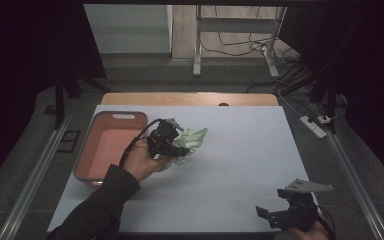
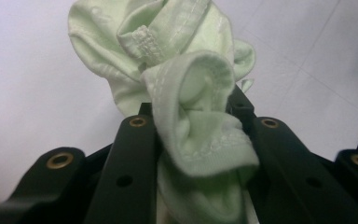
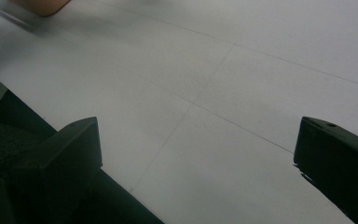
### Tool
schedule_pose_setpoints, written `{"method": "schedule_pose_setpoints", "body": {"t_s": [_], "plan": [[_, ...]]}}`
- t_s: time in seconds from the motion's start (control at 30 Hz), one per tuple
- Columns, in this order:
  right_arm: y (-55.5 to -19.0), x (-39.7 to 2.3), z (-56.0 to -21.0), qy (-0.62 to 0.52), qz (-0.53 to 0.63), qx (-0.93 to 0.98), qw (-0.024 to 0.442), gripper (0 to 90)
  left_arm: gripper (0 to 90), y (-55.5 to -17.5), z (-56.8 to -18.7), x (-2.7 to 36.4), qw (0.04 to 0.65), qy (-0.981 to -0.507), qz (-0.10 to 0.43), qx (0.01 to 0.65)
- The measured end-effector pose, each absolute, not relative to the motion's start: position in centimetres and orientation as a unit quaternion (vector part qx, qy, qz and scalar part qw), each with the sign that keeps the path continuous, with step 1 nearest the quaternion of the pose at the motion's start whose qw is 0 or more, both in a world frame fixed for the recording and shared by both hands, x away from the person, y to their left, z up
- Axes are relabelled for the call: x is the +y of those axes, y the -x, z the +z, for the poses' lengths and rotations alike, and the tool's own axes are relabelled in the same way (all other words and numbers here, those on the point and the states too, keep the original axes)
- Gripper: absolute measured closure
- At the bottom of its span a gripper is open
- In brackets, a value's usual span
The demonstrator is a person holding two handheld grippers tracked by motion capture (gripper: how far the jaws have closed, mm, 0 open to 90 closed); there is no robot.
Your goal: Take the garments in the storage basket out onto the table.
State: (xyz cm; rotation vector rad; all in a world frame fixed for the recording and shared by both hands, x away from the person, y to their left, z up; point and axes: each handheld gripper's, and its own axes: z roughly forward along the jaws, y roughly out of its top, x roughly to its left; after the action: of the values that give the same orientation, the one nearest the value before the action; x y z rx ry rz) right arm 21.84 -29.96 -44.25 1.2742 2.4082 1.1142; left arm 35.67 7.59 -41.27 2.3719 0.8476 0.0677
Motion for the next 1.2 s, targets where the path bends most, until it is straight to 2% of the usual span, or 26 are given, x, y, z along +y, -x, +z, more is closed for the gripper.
{"method": "schedule_pose_setpoints", "body": {"t_s": [0.6,0.83,1.07,1.2], "plan": [[-21.9,-29.9,-44.3,-0.432,0.374,0.815,0.096,1.1,69.9,-35.3,-45.4,3.7,0.323,-0.901,-0.021,0.288],[-21.9,-29.9,-44.3,-0.429,0.373,0.817,0.096,1.1,69.2,-35.8,-48.1,2.9,0.311,-0.901,-0.044,0.299],[-21.9,-29.8,-44.3,-0.425,0.371,0.820,0.096,1.1,65.3,-35.5,-49.8,2.1,0.287,-0.921,-0.002,0.264],[-21.9,-29.8,-44.3,-0.426,0.370,0.820,0.096,1.2,59.2,-35.4,-50.6,1.9,0.281,-0.926,0.007,0.254]]}}
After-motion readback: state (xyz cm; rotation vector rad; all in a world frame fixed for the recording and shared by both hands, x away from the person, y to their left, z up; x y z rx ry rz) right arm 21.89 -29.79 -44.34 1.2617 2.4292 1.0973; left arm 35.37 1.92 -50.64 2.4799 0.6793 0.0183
